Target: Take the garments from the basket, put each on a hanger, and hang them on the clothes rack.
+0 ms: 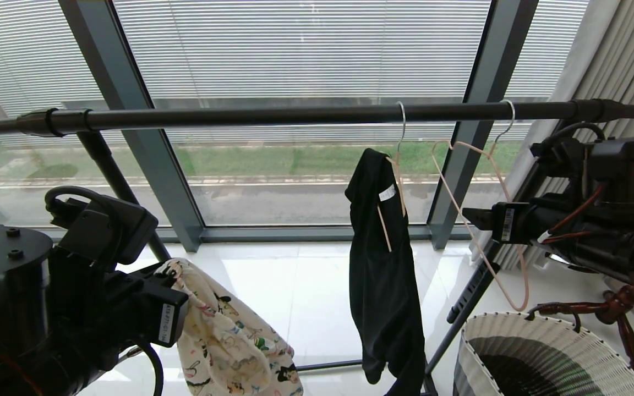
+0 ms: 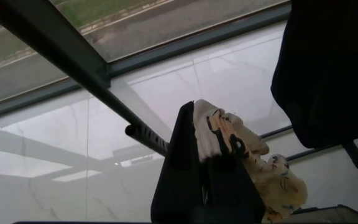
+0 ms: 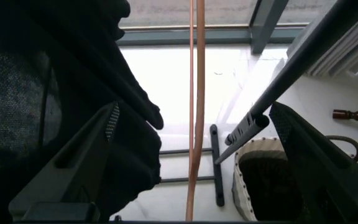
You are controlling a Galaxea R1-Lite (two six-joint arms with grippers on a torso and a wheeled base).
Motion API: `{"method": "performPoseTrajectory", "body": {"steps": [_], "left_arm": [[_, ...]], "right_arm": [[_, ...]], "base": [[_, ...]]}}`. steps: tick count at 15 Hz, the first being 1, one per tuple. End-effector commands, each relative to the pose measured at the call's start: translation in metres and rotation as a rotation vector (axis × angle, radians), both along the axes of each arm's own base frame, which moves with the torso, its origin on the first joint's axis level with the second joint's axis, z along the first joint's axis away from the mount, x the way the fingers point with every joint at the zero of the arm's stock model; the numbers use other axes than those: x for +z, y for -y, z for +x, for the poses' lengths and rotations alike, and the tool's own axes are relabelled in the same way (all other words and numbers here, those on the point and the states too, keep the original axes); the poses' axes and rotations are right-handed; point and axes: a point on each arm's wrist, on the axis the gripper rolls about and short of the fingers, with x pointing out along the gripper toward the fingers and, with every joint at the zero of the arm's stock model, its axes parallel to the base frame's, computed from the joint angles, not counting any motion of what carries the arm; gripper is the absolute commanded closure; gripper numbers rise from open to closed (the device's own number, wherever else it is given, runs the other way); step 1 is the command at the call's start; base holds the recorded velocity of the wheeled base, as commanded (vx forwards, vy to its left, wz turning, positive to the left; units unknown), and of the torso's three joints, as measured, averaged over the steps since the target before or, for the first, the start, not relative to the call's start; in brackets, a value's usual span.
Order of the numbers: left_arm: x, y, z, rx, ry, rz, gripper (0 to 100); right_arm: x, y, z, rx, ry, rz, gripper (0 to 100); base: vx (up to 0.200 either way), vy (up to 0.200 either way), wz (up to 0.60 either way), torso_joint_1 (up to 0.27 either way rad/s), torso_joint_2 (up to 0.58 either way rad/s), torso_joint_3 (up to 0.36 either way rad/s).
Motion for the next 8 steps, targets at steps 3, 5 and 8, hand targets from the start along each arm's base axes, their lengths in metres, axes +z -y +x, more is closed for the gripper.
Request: {"method": "performPoseTrajectory", "body": {"steps": [3,5,8], "left_arm": [[-0.0010,0.0003,0.0003,0.000,-0.003,0.003,100],[-0.0013,0.0005,0.0005,0.000,-0.005,0.004,100],[-0.0013,0.0007,0.0004,-0.002,-0.005,0.004,100]], "right_arm": [[-0.0103,-0.0001,0.0101,-0.013,-0.024,-0.037,0],[-0.0112,0.0039,0.0124,-0.029,-0.028,-0.035,0],[-0.0133,0.0046,0.0130,-0.031,-0.035,-0.037,0]], "base": [[0.000,0.000,0.00,0.000,0.00,0.000],[0.000,0.000,0.00,0.000,0.00,0.000],[0.000,0.000,0.00,0.000,0.00,0.000]]}}
